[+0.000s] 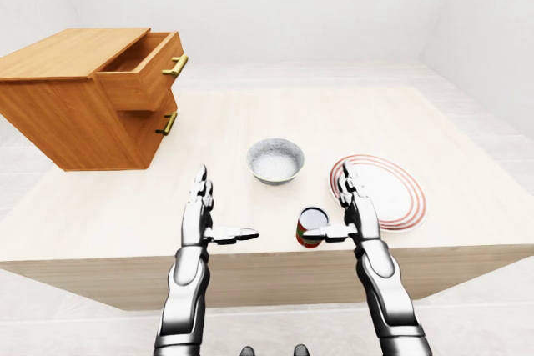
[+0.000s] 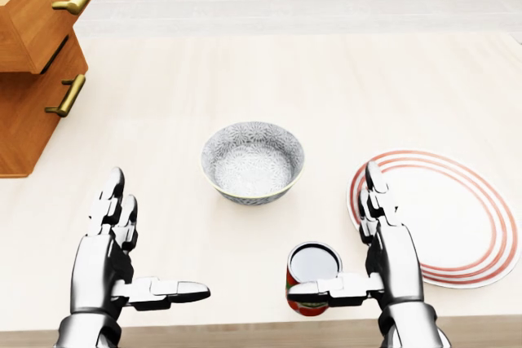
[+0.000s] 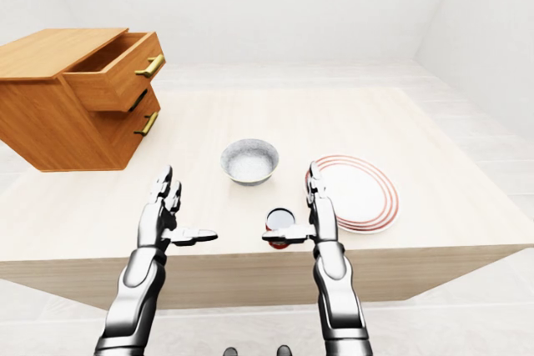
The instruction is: Put the bowl on the plate.
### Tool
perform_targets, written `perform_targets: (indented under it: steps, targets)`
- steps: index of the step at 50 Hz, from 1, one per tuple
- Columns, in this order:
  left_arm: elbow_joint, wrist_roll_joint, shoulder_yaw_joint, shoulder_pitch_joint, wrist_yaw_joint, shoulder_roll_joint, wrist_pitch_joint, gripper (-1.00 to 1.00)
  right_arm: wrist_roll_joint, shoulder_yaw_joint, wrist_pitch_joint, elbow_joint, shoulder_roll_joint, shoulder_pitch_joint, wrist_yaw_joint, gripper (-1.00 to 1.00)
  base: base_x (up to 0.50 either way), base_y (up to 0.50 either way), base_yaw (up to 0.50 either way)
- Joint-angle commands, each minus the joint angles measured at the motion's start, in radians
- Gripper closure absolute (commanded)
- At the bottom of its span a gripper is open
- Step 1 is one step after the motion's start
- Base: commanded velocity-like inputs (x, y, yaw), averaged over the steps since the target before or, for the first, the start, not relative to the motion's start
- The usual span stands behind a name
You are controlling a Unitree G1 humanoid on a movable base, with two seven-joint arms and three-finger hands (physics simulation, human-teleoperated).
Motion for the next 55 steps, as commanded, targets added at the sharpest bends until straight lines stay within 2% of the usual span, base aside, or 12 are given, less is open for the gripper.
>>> perform_targets:
  steps: [1,6,11,16,17,19,21,31,55]
  targets:
    - [-0.009,0.022,0.015,-0.013,-0.027,0.038,0.022,-1.0,0.02,-0.041,0.005,0.005,0.001,-0.015,0.026,-1.0,0.0,0.0,0.0]
    - [-0.016,0.022,0.01,-0.016,-0.02,0.053,0.033,-1.0,0.023,-0.032,0.021,-0.027,-0.011,-0.014,0.022,-1.0,0.0,0.0,0.0]
    - [-0.013,0.027,0.008,-0.023,-0.015,0.058,0.036,-1.0,0.023,-0.031,0.024,-0.026,-0.015,-0.016,0.02,-1.0,0.0,0.0,0.0]
    - [-0.033,0.035,0.008,-0.025,-0.018,0.067,0.057,-1.0,0.02,-0.028,0.053,-0.061,-0.018,-0.015,0.017,-1.0,0.0,0.0,0.0]
    - [-0.056,0.036,0.01,-0.029,-0.018,0.07,0.081,-1.0,0.018,-0.029,0.081,-0.095,-0.023,-0.014,0.018,-1.0,0.0,0.0,0.0]
    - [-0.076,0.039,0.012,-0.036,-0.017,0.073,0.102,-1.0,0.016,-0.032,0.082,-0.128,-0.027,-0.017,0.018,-1.0,0.0,0.0,0.0]
    - [-0.087,0.041,0.011,-0.043,-0.018,0.072,0.112,-1.0,0.011,-0.031,0.082,-0.14,-0.028,-0.023,0.019,-1.0,0.0,0.0,0.0]
    - [-0.134,0.049,0.017,-0.073,-0.021,0.077,0.112,-1.0,0.006,-0.042,0.082,-0.189,-0.031,-0.037,0.023,-1.0,0.0,-0.02,0.0]
    - [-0.148,0.062,0.022,-0.079,-0.027,0.08,0.112,-1.0,-0.004,-0.043,0.082,-0.204,-0.028,-0.039,0.026,-1.0,0.0,-0.23,0.0]
